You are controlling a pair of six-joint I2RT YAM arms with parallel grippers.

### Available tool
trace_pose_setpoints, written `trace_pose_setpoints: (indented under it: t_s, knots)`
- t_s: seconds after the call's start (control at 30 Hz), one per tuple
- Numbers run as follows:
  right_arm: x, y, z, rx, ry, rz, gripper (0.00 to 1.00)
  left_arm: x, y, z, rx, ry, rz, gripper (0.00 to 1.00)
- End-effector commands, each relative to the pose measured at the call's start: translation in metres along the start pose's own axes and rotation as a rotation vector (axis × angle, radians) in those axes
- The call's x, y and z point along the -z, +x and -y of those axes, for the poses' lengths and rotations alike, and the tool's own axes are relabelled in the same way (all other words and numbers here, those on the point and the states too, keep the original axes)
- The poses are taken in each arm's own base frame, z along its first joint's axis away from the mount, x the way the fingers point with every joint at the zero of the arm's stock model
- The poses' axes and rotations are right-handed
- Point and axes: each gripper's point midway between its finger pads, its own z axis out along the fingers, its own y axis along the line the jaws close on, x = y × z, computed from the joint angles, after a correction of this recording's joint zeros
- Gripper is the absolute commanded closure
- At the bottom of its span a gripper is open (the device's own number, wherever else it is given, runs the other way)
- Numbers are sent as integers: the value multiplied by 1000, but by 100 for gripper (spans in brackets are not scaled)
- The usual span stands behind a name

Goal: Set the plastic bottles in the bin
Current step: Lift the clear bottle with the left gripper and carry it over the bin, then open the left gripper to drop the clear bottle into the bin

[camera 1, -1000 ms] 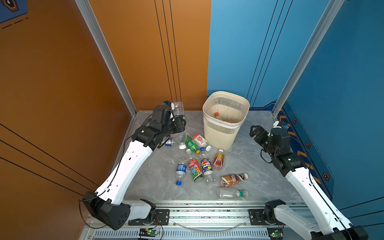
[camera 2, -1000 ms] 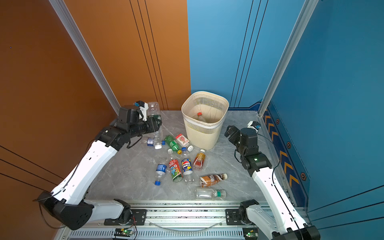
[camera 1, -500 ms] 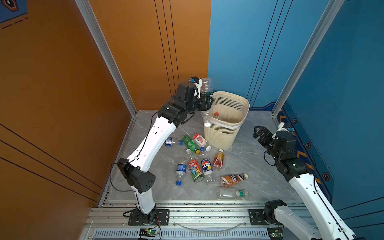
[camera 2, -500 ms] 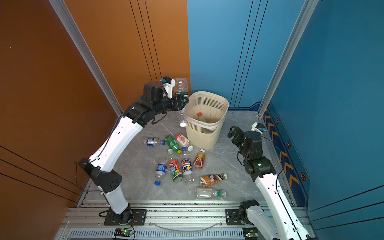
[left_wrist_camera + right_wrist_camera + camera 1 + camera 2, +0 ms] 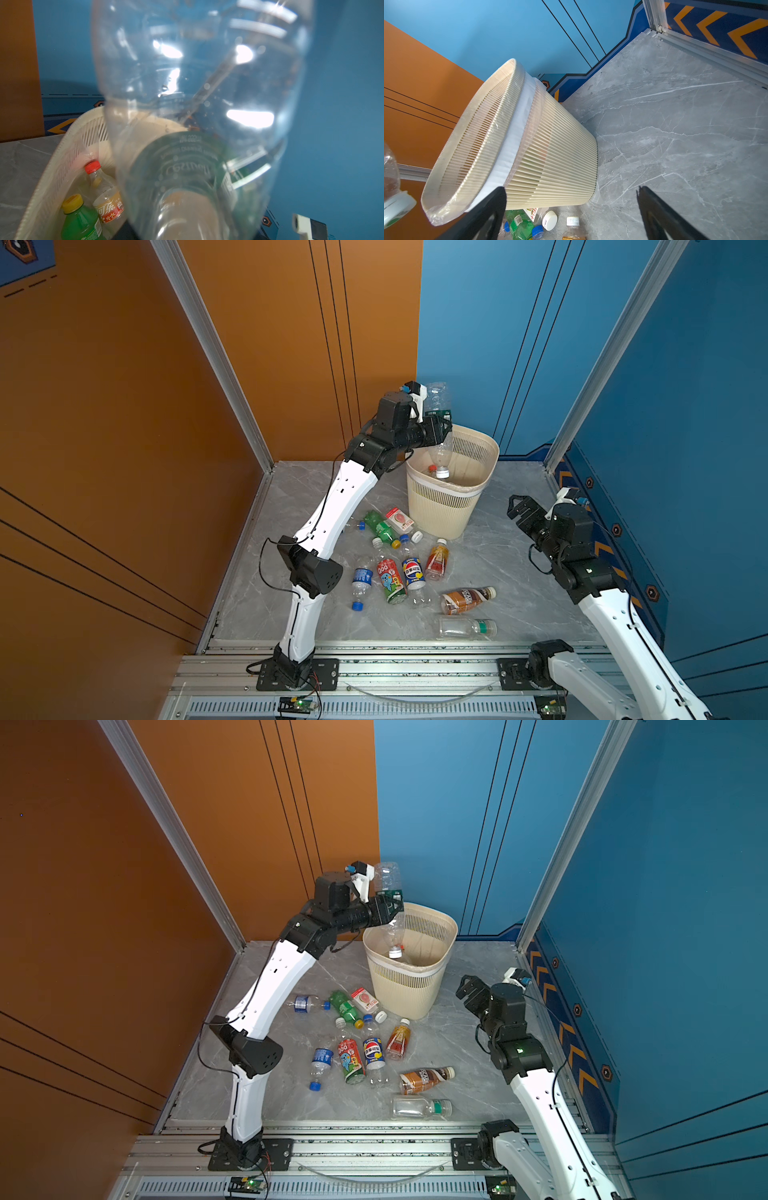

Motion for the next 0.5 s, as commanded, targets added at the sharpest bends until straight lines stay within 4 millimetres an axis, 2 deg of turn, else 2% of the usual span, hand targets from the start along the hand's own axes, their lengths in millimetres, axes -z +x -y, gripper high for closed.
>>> trace_pose_setpoints:
  t_s: [0.0, 0.23, 0.3, 0.47]
  knots:
    - [1, 6, 5, 8, 9, -21, 1, -19, 7, -11, 28, 9, -17, 53]
    - [1, 5, 9, 6, 17, -21, 0, -45, 28, -37, 80, -27, -63, 52]
    - [1, 5, 10, 5, 20, -22, 0, -48, 31, -41, 95, -26, -74, 47]
    - [1, 4, 11, -1, 23, -22, 0, -43, 27, -39, 103, -16, -71, 4]
